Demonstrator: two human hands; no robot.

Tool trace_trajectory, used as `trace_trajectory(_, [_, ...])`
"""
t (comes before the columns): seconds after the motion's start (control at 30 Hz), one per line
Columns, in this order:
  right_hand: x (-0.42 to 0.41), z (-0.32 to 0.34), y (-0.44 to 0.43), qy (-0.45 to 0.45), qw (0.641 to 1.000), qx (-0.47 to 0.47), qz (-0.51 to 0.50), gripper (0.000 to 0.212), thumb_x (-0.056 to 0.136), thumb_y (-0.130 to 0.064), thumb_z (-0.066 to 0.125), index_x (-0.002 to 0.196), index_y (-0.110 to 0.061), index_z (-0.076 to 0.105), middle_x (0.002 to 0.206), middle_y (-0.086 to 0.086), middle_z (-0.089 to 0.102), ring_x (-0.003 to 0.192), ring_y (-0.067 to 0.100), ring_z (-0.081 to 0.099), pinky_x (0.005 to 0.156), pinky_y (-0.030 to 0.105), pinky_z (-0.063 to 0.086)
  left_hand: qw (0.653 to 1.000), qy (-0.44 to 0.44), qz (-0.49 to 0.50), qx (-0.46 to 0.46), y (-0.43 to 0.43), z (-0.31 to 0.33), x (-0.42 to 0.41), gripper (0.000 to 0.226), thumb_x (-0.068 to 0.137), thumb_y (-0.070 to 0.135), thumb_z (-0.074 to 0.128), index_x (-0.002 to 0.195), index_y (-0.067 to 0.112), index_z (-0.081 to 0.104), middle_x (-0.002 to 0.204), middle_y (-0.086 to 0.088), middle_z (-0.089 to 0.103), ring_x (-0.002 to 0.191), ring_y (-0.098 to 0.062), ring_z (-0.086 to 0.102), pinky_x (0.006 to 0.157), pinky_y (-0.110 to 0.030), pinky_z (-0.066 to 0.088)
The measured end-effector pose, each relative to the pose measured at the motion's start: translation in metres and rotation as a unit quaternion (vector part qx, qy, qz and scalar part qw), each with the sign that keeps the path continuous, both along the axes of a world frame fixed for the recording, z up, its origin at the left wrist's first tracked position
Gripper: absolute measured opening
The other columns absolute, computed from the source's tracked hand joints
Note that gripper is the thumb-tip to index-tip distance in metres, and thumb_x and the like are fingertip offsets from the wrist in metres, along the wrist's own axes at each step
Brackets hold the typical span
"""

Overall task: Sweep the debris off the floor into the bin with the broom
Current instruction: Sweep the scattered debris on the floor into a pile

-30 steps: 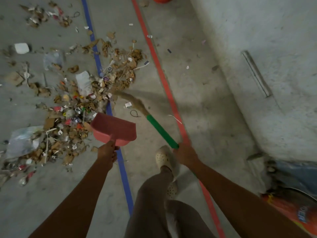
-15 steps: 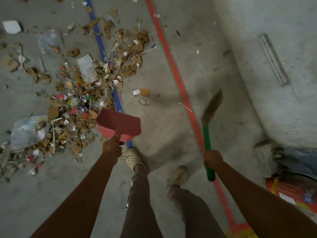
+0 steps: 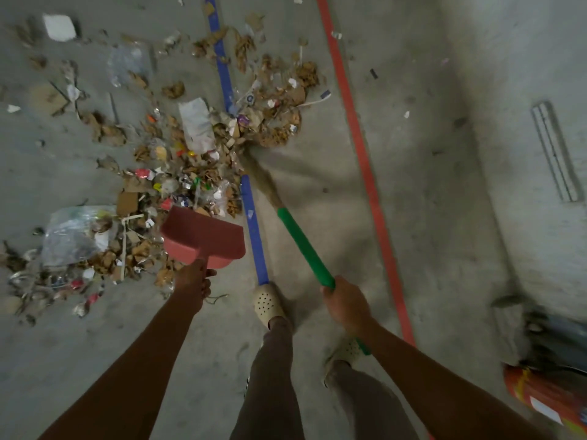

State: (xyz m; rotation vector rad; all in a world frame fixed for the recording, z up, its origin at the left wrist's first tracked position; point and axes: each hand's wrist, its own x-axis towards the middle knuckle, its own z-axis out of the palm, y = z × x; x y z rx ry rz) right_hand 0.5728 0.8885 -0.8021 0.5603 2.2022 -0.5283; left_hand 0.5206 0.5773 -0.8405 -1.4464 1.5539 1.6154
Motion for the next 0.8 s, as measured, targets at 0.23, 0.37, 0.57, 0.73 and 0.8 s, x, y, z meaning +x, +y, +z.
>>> trace_trajectory(0.23, [-0.02, 0.014, 0.069, 0.033, 0.989, 0.062, -0.127, 0.024, 0.099, -0.036, 0.052, 0.101, -0.013, 0.056, 0.078, 0.004, 0.062, 0.066, 0.021, 0.063, 0.059, 0.035, 0.056, 0.999, 0.021, -0.006, 0.029, 0.006, 0.009, -0.052, 0.031, 0.097, 0.038, 0.061, 0.091, 0.009, 0.054, 0.073, -0.008, 0.054, 0.031, -0.004, 0.029, 0.034, -0.012, 0.021])
trace_trajectory(0.37, [-0.039, 0.007, 0.103, 0.008, 0.97, 0.08, -0.231, 0.026, 0.1, -0.03, 0.052, 0.096, -0.005, 0.057, 0.073, 0.008, 0.061, 0.055, 0.019, 0.057, 0.045, 0.025, 0.044, 0.999, 0.031, -0.005, 0.039, 0.025, 0.01, -0.078, 0.029, 0.099, 0.038, 0.058, 0.091, 0.011, 0.054, 0.072, -0.007, 0.054, 0.032, -0.005, 0.028, 0.034, -0.012, 0.02])
trace_trajectory(0.57, [-0.093, -0.031, 0.12, -0.045, 0.976, 0.047, -0.205, 0.019, 0.098, -0.019, 0.055, 0.097, 0.0, 0.057, 0.071, 0.006, 0.059, 0.051, 0.016, 0.054, 0.041, 0.022, 0.047, 0.999, 0.032, 0.012, 0.022, 0.061, 0.009, -0.106, 0.029, 0.1, 0.033, 0.054, 0.083, 0.01, 0.051, 0.073, -0.009, 0.055, 0.031, -0.005, 0.029, 0.034, -0.012, 0.021])
trace_trajectory(0.73, [-0.144, -0.02, 0.134, -0.033, 0.999, 0.007, 0.007, 0.033, 0.097, -0.037, 0.054, 0.107, -0.006, 0.063, 0.099, 0.012, 0.07, 0.083, 0.028, 0.067, 0.065, 0.03, 0.052, 1.0, 0.02, 0.014, 0.002, 0.113, 0.011, -0.136, 0.033, 0.098, 0.041, 0.058, 0.09, 0.009, 0.055, 0.074, -0.01, 0.055, 0.031, -0.005, 0.028, 0.033, -0.013, 0.021])
trace_trajectory(0.8, [-0.164, -0.007, 0.152, -0.007, 0.999, 0.011, 0.035, 0.037, 0.095, -0.042, 0.054, 0.111, -0.01, 0.065, 0.104, 0.01, 0.07, 0.092, 0.028, 0.067, 0.07, 0.032, 0.051, 1.0, 0.011, 0.009, 0.003, 0.142, 0.014, -0.153, 0.034, 0.097, 0.042, 0.06, 0.09, 0.01, 0.055, 0.075, -0.011, 0.055, 0.032, -0.006, 0.028, 0.033, -0.013, 0.021])
